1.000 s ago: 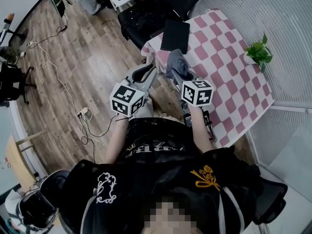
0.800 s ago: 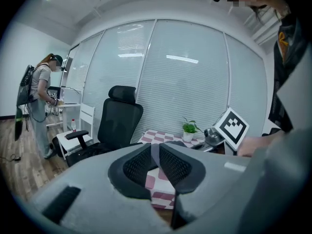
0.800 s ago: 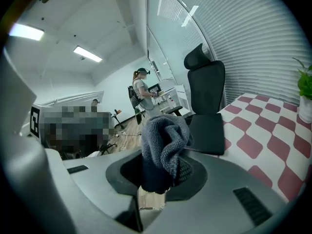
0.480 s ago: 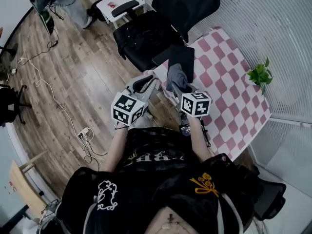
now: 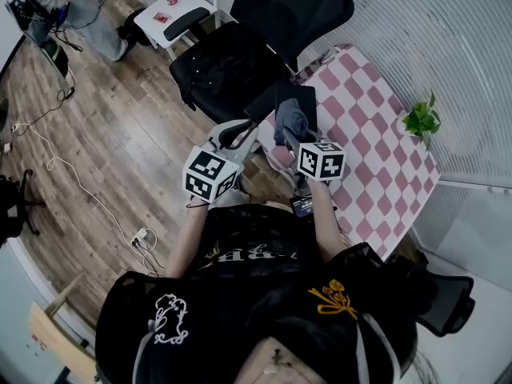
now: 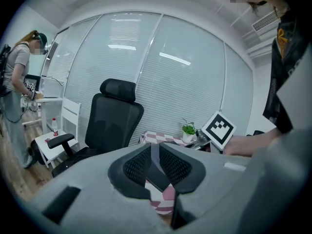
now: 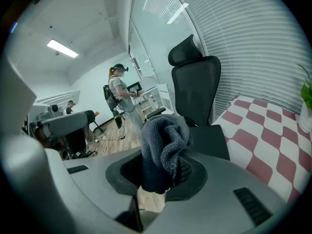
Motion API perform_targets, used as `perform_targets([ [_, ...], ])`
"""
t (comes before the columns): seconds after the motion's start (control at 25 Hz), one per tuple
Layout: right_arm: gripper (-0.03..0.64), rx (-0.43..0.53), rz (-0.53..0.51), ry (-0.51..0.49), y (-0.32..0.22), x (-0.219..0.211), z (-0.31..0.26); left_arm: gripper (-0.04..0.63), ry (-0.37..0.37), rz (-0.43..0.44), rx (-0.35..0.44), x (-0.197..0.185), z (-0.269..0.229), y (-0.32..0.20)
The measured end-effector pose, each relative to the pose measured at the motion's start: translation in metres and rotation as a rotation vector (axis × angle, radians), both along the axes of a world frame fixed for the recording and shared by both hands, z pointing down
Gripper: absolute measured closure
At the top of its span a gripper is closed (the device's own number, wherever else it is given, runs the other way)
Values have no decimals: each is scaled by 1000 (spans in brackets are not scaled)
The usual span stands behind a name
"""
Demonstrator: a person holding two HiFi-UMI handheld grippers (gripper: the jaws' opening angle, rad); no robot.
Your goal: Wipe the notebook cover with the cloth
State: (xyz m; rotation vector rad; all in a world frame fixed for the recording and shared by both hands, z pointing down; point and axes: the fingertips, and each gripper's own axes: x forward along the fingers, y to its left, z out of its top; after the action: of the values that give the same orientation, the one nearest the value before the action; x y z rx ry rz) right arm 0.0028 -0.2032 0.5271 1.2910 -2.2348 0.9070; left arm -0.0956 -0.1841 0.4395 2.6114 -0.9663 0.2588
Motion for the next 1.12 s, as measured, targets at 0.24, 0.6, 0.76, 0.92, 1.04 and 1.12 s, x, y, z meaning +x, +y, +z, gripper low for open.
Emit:
perform_targets([
  [0.24, 541, -29, 16, 38, -27, 10, 11, 546, 23, 50, -30, 5, 12, -8],
  [0.6, 541, -70, -53, 94, -86, 11, 50, 546, 19, 19, -58, 6, 23, -16],
  [0.76, 541, -92, -107, 62, -113, -7, 73, 546, 10, 3, -62, 12, 23, -20],
  [0.92, 543, -177, -144, 90, -120, -8, 113, 546, -15, -3, -62, 21, 22, -20],
  [1.04, 543, -177, -161, 76, -118, 0, 122, 546, -28, -14, -68, 27, 24, -21],
  [1.12, 543, -169, -162, 51, -118, 8, 121, 546, -33, -24, -76, 31, 27, -22],
])
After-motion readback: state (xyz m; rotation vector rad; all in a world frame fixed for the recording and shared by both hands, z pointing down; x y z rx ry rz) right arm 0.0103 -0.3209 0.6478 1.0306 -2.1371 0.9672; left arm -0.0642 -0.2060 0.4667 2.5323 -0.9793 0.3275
